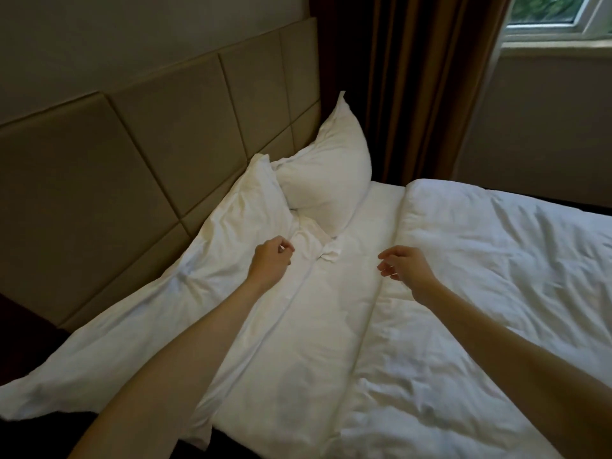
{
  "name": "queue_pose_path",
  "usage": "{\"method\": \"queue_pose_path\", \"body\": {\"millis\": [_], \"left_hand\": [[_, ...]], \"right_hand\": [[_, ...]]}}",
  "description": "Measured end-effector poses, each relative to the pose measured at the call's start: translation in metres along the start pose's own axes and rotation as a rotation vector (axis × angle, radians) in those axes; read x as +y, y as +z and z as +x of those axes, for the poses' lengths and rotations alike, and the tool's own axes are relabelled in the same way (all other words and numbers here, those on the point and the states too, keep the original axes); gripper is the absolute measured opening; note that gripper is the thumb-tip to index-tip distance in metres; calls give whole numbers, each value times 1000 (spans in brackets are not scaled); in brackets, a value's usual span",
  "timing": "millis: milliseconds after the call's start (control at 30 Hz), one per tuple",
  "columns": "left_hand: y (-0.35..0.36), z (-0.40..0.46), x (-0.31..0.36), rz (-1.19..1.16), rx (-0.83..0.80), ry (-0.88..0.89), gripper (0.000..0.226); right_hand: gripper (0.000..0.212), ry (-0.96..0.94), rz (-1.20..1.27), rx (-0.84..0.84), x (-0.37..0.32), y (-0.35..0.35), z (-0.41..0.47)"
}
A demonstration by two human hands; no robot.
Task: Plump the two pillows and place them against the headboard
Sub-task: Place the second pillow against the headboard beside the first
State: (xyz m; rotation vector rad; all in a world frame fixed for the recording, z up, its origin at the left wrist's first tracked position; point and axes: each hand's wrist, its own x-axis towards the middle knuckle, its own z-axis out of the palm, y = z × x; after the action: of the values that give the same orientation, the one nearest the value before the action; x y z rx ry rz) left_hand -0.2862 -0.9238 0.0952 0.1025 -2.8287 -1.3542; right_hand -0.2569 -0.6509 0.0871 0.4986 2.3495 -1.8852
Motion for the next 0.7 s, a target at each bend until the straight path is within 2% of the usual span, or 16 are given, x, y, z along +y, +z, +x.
{"method": "queue_pose_path", "body": {"millis": [300,500,700], "left_hand": [[45,-32,17,6,-58,4,16],[25,-10,7,63,-4,-3,18],[-10,61,-29,159,-29,-38,13]], "right_hand": [[24,31,96,92,7,-34,-11],[25,61,118,52,5,1,4],[23,90,77,47,-5,56,61]]}}
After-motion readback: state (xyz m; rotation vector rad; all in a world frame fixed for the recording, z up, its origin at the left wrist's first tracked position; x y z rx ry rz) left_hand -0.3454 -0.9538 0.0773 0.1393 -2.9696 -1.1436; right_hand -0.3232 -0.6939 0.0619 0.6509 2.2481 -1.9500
